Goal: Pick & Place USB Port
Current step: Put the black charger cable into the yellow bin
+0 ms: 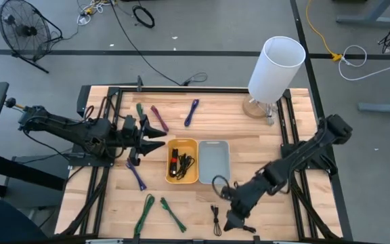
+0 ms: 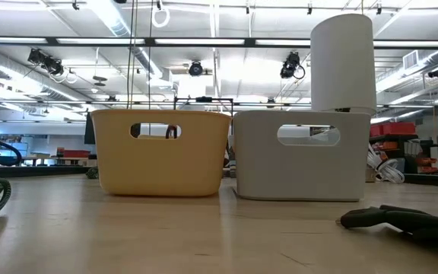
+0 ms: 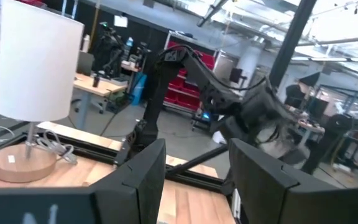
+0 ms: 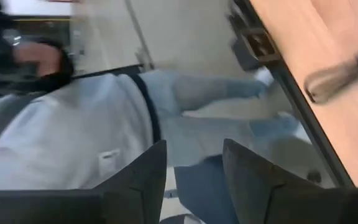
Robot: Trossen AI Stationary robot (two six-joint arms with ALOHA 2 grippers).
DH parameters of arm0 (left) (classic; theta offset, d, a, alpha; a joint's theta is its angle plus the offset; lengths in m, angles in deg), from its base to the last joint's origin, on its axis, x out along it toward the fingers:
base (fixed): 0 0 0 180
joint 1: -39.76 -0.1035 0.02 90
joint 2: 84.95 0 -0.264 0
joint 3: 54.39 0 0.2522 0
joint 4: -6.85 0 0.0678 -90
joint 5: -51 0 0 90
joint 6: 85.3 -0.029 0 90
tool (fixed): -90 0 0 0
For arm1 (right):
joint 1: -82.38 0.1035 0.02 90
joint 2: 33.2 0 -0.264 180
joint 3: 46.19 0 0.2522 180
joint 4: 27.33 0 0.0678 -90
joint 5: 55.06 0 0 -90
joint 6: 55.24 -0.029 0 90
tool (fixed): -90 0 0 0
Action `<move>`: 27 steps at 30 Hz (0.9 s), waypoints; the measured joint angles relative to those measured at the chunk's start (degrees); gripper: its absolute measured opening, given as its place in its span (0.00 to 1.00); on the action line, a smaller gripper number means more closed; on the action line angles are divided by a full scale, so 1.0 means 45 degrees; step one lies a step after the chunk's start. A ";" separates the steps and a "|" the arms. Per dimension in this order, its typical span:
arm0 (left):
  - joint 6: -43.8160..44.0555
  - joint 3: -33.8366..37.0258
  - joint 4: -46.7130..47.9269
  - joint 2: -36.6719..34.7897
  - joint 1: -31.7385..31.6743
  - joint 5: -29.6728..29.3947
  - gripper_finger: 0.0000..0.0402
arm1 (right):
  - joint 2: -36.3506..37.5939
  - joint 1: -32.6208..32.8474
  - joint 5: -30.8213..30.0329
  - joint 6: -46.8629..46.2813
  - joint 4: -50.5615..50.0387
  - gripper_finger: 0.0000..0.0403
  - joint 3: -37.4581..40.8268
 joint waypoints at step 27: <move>0.0010 0.0000 0.0141 0.0010 0.0000 0.0271 0.45 | -0.2160 0.1965 -0.0359 -0.2012 -0.5372 0.39 0.0005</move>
